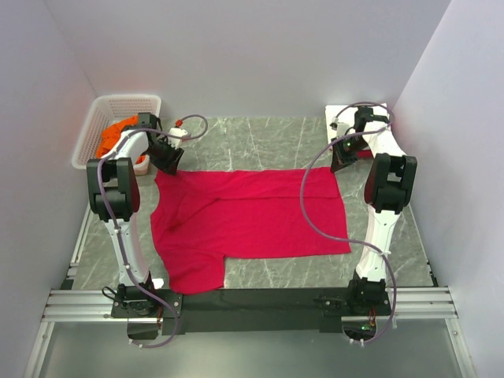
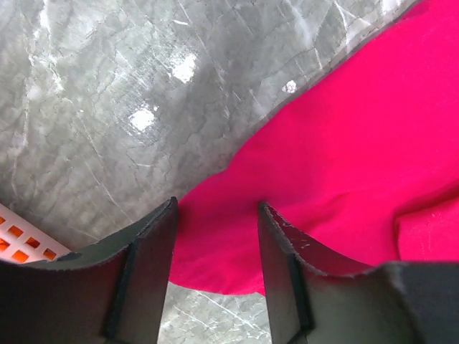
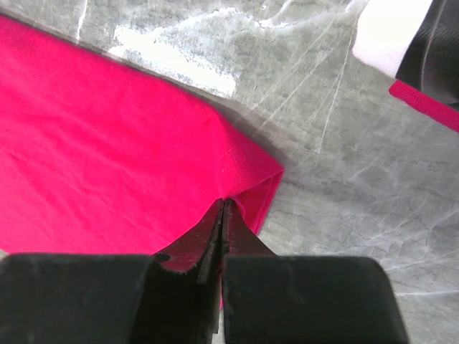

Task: Fold and stack the t-shirts
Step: Fold the tshirt

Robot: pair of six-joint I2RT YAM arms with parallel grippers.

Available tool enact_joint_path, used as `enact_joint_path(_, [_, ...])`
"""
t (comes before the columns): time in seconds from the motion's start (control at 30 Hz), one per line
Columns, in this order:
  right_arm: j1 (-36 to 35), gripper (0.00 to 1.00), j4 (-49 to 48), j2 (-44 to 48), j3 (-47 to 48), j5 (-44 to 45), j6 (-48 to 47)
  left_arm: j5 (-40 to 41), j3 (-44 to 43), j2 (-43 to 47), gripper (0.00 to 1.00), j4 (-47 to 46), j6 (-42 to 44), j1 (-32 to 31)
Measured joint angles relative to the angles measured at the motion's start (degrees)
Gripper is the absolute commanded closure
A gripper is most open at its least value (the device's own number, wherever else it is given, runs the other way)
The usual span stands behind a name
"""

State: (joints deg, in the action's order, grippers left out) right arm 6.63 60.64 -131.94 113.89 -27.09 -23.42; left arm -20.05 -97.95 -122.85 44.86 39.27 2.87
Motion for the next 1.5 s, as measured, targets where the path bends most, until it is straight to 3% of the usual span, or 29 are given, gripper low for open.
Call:
enact_joint_path(0.4, [0.0,1.00,-2.4,0.0,0.0,-0.8,1.3,1.4,1.5,0.0,0.66,-0.4,0.6,0.3])
enact_joint_path(0.53, [0.1,1.00,-3.7,0.0,0.0,-0.3,2.0,1.4,1.5,0.0,0.66,-0.3,0.6,0.3])
enact_joint_path(0.67, [0.2,1.00,-5.1,0.0,-0.6,1.1,2.6,1.5,1.5,0.0,0.88,0.1,0.6,0.3])
enact_joint_path(0.8, [0.5,1.00,-6.6,0.0,-1.8,2.8,3.0,1.5,1.0,-0.3,0.99,0.8,0.7,0.4])
enact_joint_path(1.2, [1.0,1.00,-12.4,1.7,-4.9,6.5,4.7,1.3,-0.2,-0.9,0.99,0.7,0.5,0.8])
enact_joint_path(1.5, [1.0,1.00,-16.5,3.9,-9.6,10.0,5.0,1.4,2.6,0.2,0.99,-6.2,-1.9,0.9])
